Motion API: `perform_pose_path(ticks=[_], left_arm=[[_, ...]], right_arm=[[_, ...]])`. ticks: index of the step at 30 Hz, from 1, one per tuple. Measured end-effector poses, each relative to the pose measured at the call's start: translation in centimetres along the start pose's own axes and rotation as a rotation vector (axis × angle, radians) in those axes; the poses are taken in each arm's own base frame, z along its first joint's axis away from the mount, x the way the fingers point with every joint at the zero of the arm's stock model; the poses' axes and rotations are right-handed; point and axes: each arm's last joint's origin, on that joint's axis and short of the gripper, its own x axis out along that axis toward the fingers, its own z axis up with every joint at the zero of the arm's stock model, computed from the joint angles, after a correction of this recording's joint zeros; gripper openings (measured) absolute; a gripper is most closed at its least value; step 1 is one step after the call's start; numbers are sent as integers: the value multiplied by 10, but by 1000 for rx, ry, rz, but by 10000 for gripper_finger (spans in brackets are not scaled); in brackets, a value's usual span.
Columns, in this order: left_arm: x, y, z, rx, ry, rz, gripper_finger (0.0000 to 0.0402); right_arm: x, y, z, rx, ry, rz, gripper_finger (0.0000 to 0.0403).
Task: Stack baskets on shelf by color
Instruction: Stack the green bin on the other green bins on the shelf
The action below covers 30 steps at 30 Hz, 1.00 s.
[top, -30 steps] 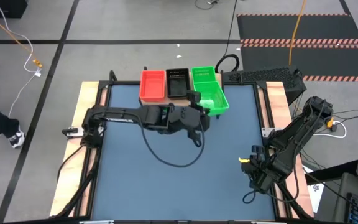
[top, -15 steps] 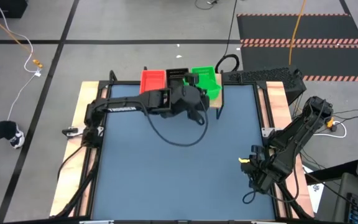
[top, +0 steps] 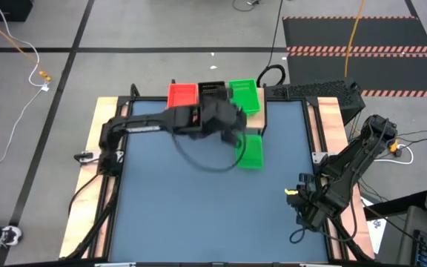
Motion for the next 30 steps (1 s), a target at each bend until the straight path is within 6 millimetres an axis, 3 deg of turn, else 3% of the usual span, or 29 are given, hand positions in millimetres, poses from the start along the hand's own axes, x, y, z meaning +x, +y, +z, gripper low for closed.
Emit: perform_pose_path(ticks=[4, 7, 11, 19, 25, 30], left_arm=[[-27, -23, 12, -32, -17, -79, 35], [-32, -48, 14, -33, -2, -159, 35], [-17, -85, 7, -43, -2, -251, 35], [25, -148, -30, -96, -40, -376, 61], [47, -170, -59, -152, -119, -508, 125], [55, -188, -77, -171, -216, -568, 152]], right_arm=[[-1, 1, -2, -31, -15, -5, 128], [-1, 1, -1, -41, -39, -18, 128], [-1, 1, -1, -39, -48, -16, 128], [-1, 6, 2, -19, -70, 31, 128], [-1, 6, 2, -22, -71, 33, 128], [-1, 6, 2, -40, -73, 32, 128]])
